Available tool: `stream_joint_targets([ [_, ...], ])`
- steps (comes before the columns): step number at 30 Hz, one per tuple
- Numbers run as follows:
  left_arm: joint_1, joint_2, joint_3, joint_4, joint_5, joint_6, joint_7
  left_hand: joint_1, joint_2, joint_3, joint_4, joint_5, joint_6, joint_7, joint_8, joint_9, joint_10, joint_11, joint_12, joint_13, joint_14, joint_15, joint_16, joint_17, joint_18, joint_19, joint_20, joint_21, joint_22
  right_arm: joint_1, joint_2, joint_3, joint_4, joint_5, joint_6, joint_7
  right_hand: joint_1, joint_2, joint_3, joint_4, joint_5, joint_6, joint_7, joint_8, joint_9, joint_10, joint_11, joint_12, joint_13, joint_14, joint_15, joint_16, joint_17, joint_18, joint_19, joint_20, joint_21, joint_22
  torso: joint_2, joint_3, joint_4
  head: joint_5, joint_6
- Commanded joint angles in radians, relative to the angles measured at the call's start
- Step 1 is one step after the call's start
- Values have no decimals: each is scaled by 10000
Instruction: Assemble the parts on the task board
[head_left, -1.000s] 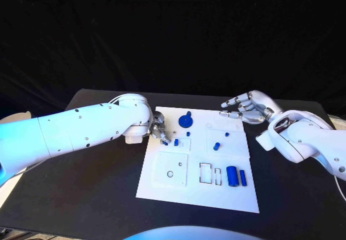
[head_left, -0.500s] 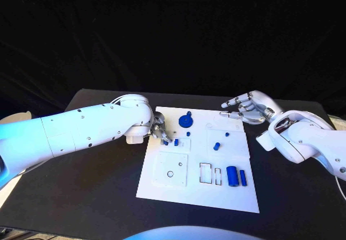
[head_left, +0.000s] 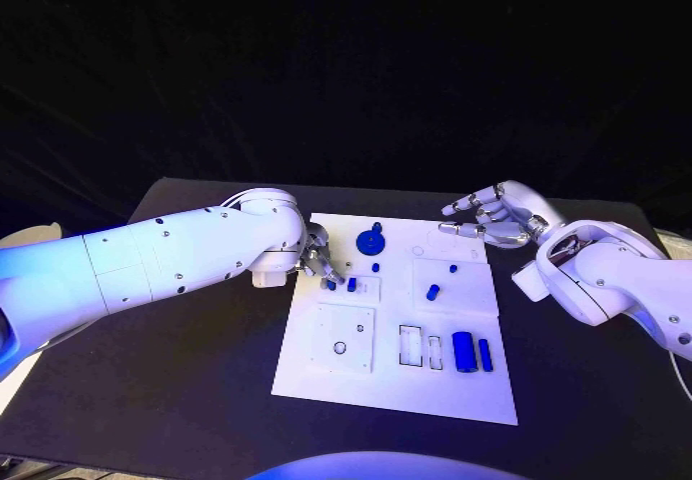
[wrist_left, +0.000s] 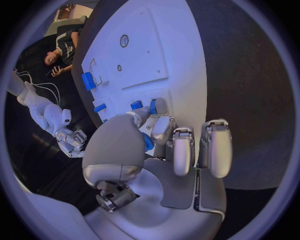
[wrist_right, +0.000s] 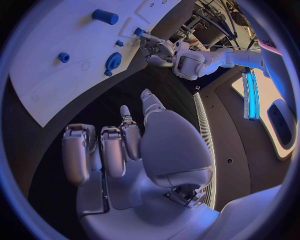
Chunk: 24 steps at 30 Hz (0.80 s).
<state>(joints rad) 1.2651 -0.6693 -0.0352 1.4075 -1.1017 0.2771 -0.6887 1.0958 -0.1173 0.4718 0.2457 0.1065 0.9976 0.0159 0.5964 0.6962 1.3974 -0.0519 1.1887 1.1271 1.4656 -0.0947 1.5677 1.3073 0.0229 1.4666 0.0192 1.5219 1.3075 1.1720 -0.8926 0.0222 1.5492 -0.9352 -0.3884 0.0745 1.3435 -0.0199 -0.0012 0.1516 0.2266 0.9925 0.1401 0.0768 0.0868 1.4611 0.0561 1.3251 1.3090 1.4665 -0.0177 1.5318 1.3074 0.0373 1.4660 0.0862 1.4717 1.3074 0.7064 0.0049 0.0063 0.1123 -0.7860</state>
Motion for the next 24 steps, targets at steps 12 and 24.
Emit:
stream_joint_targets([
  [12, -97, 44, -66, -111, 142, 296, -58, -764, -464, -1089, 404, 32, 265, -57, 55, 65, 127, -27, 41, -4, 1052, -83, 31, 2635, -95, 827, -103, 78, 2189, -6, 3, 0, -7, -95, 134, 26, 65, 82, -48, -47, 57, 93, 3, 1, 11, 5, -40, -68, 1052, 872, -45, -82, 1908, 58, 154, -45, -49, 676, -5, 1, 5, -14, -6],
  [24, -97, 17, -50, -223, 142, -199, -66, -1267, -157, -2756, 441, 16, 218, -85, 120, 141, 121, -52, 18, -24, 1052, -117, 31, 2635, -86, 815, -144, 47, 2170, -7, 14, 0, -33, -91, 139, 33, 88, 94, -49, -65, 106, 88, 5, -5, 9, -6, -40, -90, 1038, 870, -46, -89, 1898, 61, 149, -45, -56, 664, 3, -6, 1, -56, 15],
])
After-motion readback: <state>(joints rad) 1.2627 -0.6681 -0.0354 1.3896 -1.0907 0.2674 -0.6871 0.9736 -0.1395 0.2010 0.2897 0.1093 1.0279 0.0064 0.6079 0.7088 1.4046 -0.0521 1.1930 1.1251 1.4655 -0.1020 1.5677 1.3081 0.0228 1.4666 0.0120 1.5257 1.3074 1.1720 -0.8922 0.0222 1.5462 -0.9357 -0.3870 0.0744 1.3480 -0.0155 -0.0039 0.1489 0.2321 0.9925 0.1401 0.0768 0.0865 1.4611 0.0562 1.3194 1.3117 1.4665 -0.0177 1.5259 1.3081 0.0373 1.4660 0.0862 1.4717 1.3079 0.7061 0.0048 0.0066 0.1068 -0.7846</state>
